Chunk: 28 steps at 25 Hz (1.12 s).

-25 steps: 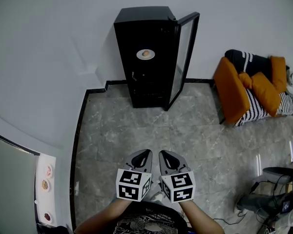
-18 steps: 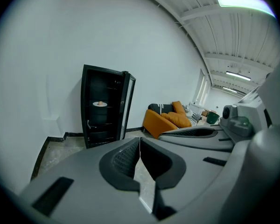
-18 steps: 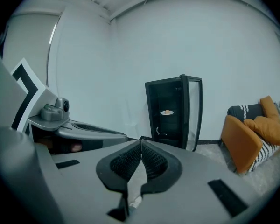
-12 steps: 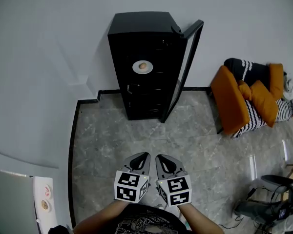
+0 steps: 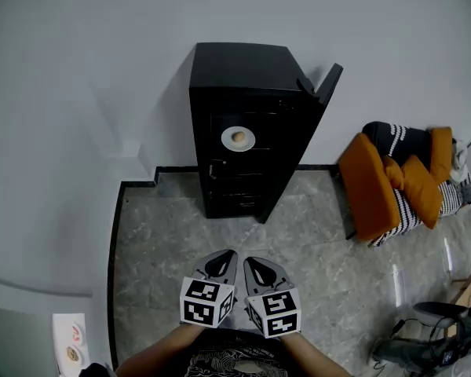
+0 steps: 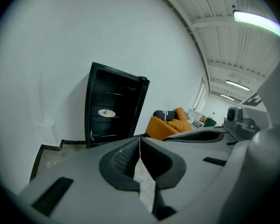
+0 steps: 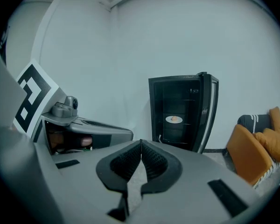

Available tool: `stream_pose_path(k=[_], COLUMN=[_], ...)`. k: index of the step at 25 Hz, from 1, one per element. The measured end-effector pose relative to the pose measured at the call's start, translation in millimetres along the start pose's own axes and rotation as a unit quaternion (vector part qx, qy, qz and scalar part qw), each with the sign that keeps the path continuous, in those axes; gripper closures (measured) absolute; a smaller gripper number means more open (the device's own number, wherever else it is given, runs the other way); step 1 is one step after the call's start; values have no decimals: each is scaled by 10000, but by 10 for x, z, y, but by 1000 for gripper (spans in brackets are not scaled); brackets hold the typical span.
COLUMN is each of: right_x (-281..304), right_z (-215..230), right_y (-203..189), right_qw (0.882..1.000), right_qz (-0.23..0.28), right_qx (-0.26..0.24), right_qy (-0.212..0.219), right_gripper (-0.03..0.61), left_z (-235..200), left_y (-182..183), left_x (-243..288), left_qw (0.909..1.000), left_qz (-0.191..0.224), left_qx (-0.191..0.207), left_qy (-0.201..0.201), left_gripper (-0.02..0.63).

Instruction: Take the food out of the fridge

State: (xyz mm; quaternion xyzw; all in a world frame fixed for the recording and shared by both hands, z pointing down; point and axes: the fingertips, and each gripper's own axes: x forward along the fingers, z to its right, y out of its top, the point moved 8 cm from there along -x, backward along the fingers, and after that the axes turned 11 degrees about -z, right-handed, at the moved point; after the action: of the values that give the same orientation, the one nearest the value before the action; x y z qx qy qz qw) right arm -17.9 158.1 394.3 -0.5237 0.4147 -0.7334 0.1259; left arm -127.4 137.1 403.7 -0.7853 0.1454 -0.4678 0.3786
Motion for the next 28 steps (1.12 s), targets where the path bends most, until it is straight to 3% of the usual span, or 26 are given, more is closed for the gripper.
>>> stream_pose_path(k=[14,28], right_x=[551,1083], right_z=[380,1515], right_y=[455,1023], right_qw=[9999,9986], right_qz=[81,43], right_qx=[0,-326], right_qy=[87,407], right_gripper=[557,557], left_z=[-378,-376], left_y=[436,1280], left_x=[437,1459], left_qw=[9997,9965], left_qz=[93,313], left_qx=[-213,-610], left_qy=[120,474], left_gripper=[597,597])
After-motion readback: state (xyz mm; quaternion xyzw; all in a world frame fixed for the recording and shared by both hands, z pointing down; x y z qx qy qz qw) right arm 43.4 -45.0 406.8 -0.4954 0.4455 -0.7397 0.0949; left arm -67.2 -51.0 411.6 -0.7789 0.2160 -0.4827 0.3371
